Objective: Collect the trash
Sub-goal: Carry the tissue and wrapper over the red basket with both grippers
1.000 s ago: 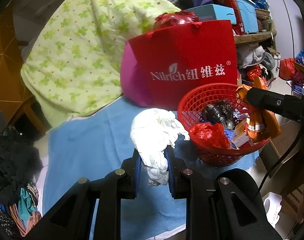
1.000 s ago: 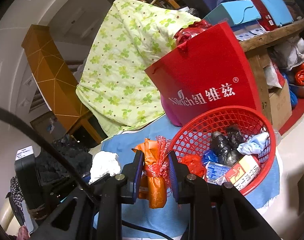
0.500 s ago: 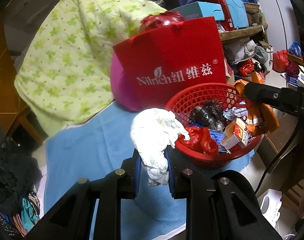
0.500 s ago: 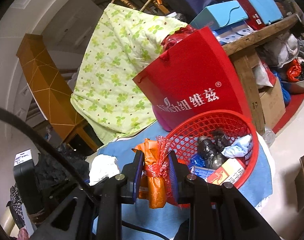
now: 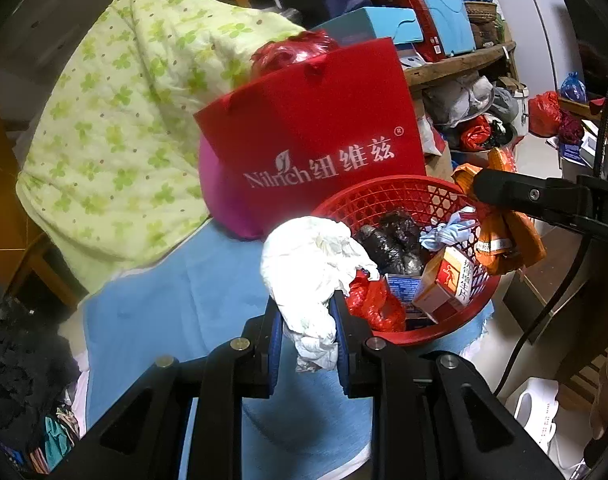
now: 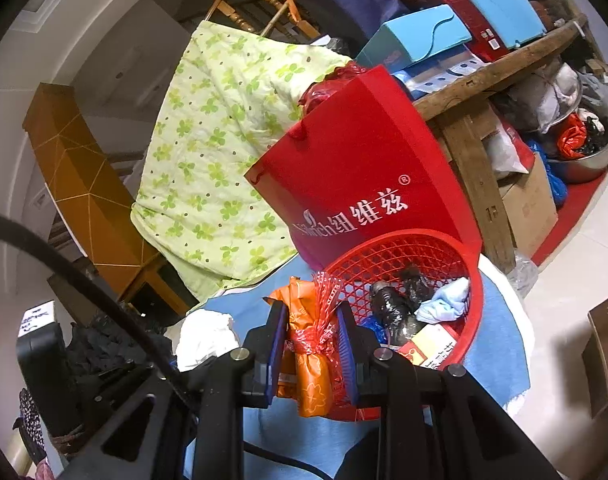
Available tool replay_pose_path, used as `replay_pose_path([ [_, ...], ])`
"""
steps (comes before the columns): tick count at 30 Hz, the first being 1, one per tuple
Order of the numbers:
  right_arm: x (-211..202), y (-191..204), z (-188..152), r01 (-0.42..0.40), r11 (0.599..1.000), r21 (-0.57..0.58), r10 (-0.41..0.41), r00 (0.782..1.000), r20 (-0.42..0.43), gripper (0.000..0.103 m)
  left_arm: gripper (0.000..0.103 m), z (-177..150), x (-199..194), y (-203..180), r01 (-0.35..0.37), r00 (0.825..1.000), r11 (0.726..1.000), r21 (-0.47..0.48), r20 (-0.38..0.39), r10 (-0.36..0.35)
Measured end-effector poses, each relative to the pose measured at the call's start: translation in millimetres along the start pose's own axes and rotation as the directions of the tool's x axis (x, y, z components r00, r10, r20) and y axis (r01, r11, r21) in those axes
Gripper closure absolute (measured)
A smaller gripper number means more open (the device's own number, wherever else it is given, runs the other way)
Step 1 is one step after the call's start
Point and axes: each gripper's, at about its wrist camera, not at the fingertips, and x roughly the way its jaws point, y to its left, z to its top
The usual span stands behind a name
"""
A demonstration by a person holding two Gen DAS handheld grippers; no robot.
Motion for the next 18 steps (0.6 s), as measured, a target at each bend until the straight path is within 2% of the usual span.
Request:
replay_pose_path([
  [11, -5.4, -12.9, 3.7, 0.035, 0.999, 0.02, -0.035, 0.999, 0.011, 0.076, 0.079, 3.0, 7.2, -9.1, 0.038, 0.999, 0.999, -0.004, 0.004, -0.038],
  [18, -3.0, -15.3, 4.7, 0.05, 0.998, 0.024, -0.051, 0.999, 0.007, 0.076, 0.079, 4.2, 16.6, -5.2, 0.114, 0.993, 0.992, -0.049, -0.002, -0.115],
])
